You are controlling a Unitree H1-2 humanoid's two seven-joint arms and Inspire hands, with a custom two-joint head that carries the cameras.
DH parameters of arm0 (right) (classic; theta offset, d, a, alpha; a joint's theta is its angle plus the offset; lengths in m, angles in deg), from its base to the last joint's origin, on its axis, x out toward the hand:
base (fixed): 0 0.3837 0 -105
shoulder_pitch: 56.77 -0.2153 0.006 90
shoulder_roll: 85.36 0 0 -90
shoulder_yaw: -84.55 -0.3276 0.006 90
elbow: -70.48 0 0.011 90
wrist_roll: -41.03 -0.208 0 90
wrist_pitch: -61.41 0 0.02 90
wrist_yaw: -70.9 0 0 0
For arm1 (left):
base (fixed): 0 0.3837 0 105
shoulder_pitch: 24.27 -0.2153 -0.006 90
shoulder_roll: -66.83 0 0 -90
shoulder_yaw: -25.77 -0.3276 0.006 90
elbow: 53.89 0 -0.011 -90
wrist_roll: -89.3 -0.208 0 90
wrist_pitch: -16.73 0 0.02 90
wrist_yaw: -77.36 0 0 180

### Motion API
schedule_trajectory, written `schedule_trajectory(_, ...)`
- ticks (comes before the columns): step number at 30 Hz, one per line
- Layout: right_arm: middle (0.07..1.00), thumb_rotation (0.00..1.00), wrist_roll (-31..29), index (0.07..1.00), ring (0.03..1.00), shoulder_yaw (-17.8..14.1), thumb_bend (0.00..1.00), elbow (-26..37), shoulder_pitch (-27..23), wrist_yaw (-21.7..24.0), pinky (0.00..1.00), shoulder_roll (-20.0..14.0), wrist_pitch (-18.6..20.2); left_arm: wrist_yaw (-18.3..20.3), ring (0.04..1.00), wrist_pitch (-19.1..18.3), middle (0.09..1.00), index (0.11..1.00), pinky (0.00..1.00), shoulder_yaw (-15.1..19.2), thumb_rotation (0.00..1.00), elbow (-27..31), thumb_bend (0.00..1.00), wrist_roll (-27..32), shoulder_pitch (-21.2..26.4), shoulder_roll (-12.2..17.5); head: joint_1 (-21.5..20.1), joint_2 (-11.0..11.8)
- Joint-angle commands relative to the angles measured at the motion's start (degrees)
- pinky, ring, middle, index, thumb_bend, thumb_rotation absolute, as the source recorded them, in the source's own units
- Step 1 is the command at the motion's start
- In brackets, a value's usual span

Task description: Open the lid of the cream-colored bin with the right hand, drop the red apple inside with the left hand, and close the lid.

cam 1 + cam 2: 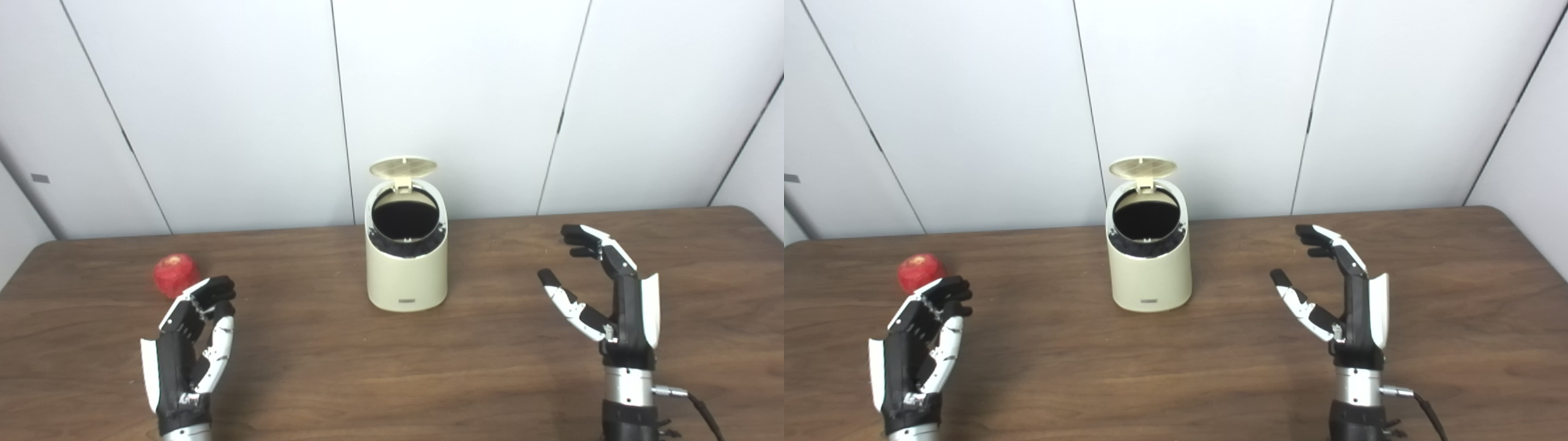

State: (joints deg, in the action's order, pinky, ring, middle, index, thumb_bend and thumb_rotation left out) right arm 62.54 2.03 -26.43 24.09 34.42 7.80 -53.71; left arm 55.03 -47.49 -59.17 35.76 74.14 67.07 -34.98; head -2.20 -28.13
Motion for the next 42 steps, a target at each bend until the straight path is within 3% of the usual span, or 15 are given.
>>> schedule_trajectory(1,0.69,0.21,-0.8,0.671,0.671,1.3,0.3,-4.4,3.4,-1.4,0.59,0.8,-1.8,-6.9,0.788,1.1,0.781,0.795,0.73,-1.6,0.23,2.0,0.64,-5.7,-0.7,4.5,0.6,0.0)
schedule_trajectory(2,0.69,0.21,-1.1,0.671,0.671,1.5,0.3,-4.7,3.4,-1.5,0.59,0.6,-1.8,-8.2,0.806,1.1,0.795,0.809,0.76,-1.2,0.23,3.6,0.66,-7.3,-0.2,5.0,1.0,0.1)
schedule_trajectory(4,0.698,0.21,-1.7,0.678,0.679,1.7,0.29,-4.9,3.3,-1.5,0.6,0.1,-1.8,-9.3,0.93,1.1,0.903,0.898,0.93,0.2,0.31,5.4,0.74,-9.0,0.7,5.4,1.3,0.1)
schedule_trajectory(6,0.7,0.23,-1.9,0.682,0.682,1.9,0.29,-5.2,3.3,-1.6,0.61,-0.3,-1.8,-7.5,0.951,-1.8,0.921,0.917,0.98,3.0,0.31,6.8,0.76,-8.0,2.7,6.0,1.6,0.1)
schedule_trajectory(12,0.701,0.24,-3.1,0.688,0.684,1.8,0.29,-4.8,3.9,-0.7,0.61,-0.8,-1.8,-2.6,0.965,-16.0,0.963,0.964,0.94,8.5,0.39,6.8,0.89,-7.6,8.5,8.7,2.2,-0.2)
schedule_trajectory(14,0.702,0.26,-3.5,0.69,0.68,1.7,0.29,-4.5,4.2,-0.4,0.6,-0.9,-1.8,-1.4,0.991,-18.1,0.989,0.991,0.97,9.2,0.42,6.1,0.96,-6.4,9.9,9.4,2.5,-0.3)
schedule_trajectory(17,0.707,0.19,-4.8,0.69,0.683,1.8,0.29,-4.1,4.4,0.3,0.6,-1.2,-1.8,0.7,0.999,-21.7,0.999,0.999,1.0,9.7,0.41,5.0,0.97,-4.7,12.4,10.4,2.8,-0.3)
schedule_trajectory(25,0.698,0.17,-5.0,0.677,0.661,0.7,0.3,-3.3,4.8,1.5,0.58,-0.8,-1.8,7.1,0.975,-29.5,1.0,1.0,0.87,8.5,0.37,3.7,0.94,-3.9,16.6,13.9,3.6,-0.3)
schedule_trajectory(28,0.711,0.14,-6.8,0.683,0.675,0.5,0.3,-3.6,4.7,2.6,0.58,-1.0,-1.8,14.3,0.946,-36.7,0.99,1.0,0.78,6.3,0.44,3.8,0.99,-2.8,17.9,16.9,5.0,0.1)
schedule_trajectory(30,0.716,0.15,-7.3,0.687,0.689,-0.1,0.3,-4.2,4.6,3.3,0.59,-1.1,-1.8,16.9,0.942,-38.7,0.977,0.993,0.78,5.0,0.46,3.5,1.0,-2.4,18.7,18.3,6.3,0.3)
schedule_trajectory(32,0.721,0.19,-8.1,0.693,0.706,-0.5,0.3,-5.0,4.4,3.8,0.62,-1.3,-1.8,19.0,0.965,-40.5,0.981,0.993,0.85,4.4,0.47,3.1,1.0,-1.3,19.6,19.1,7.3,0.5)
schedule_trajectory(35,0.729,0.18,-9.4,0.702,0.706,-0.7,0.29,-5.6,4.2,4.8,0.63,-1.8,-1.8,20.1,0.992,-42.9,0.998,0.998,0.89,3.2,0.48,2.4,1.0,-2.5,20.4,19.8,8.6,0.9)
schedule_trajectory(39,0.74,0.05,-10.8,0.708,0.698,-1.2,0.29,-6.1,4.2,5.6,0.62,-2.2,-1.8,19.5,0.897,-45.9,0.953,0.951,0.71,1.1,0.5,1.2,1.0,-6.9,21.1,20.7,10.8,1.3)
schedule_trajectory(42,0.731,0.01,-10.0,0.703,0.715,-0.8,0.29,-7.0,3.9,4.6,0.65,-3.1,-1.8,20.1,0.886,-47.0,0.953,0.944,0.67,0.3,0.5,-0.1,1.0,-7.4,21.4,21.3,12.0,1.4)
